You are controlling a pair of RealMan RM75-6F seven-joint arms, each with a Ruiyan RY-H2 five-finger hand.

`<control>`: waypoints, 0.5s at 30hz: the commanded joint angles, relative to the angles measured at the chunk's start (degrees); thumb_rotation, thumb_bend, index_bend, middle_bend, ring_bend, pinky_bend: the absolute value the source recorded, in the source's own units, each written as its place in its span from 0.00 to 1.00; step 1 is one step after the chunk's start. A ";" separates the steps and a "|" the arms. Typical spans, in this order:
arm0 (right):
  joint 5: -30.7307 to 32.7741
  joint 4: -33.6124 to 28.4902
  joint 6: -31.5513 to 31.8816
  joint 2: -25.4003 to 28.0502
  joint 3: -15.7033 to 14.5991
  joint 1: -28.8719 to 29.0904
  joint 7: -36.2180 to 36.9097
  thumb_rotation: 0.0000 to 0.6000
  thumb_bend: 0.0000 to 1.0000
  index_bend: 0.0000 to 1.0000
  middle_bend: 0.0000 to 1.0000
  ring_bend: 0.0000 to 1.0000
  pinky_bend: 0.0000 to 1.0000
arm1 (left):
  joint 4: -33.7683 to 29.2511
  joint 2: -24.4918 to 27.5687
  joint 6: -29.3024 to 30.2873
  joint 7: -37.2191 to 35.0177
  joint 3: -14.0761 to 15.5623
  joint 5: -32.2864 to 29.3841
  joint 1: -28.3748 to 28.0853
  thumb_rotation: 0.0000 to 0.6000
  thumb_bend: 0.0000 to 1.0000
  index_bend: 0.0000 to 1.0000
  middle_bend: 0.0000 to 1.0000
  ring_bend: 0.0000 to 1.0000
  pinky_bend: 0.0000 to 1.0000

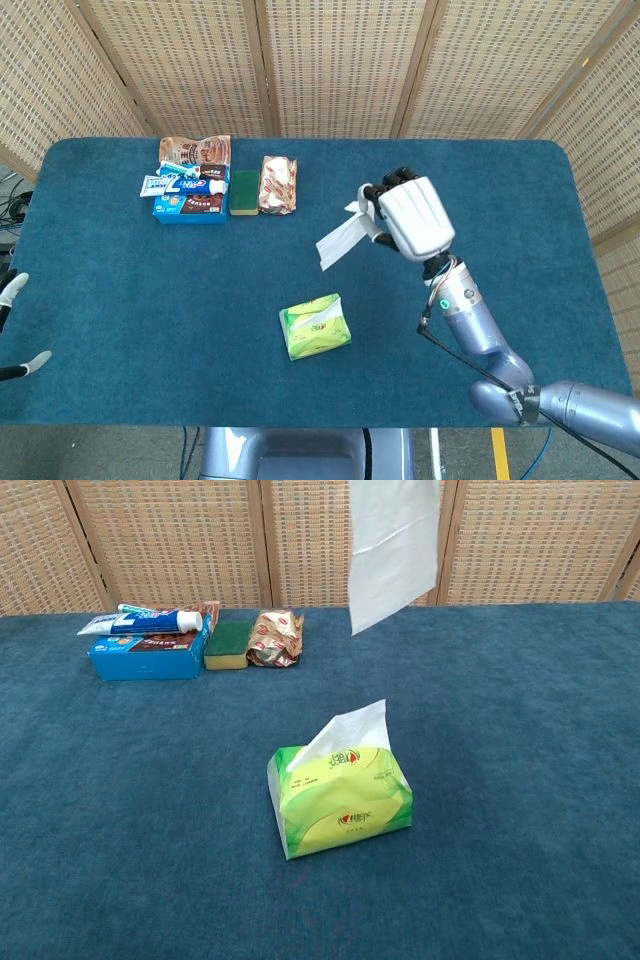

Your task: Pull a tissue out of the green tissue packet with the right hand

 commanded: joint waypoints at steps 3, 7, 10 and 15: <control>2.26 16.99 -0.97 -6.96 -3.64 0.67 -0.25 1.00 0.75 0.70 0.71 0.57 0.45 | -0.17 -0.17 -0.40 0.58 -0.20 -0.59 -0.20 1.00 0.00 0.00 0.00 0.00 0.00; 4.06 25.46 -3.91 -11.96 -6.46 0.51 1.68 1.00 0.75 0.70 0.71 0.57 0.45 | -0.24 -0.35 -1.54 1.31 -0.18 -1.16 -0.64 1.00 0.00 0.00 0.00 0.00 0.00; 3.10 31.32 -5.50 -15.07 -8.95 0.42 3.05 1.00 0.74 0.70 0.68 0.57 0.45 | -0.46 -0.53 -1.80 1.94 -0.30 -1.47 -0.81 1.00 0.00 0.00 0.00 0.00 0.00; 0.86 35.72 -8.11 -16.93 -12.35 -0.14 6.16 1.00 0.16 0.26 0.21 0.19 0.25 | -0.59 -0.64 -2.02 2.33 -0.44 -2.02 -0.88 1.00 0.00 0.00 0.00 0.00 0.00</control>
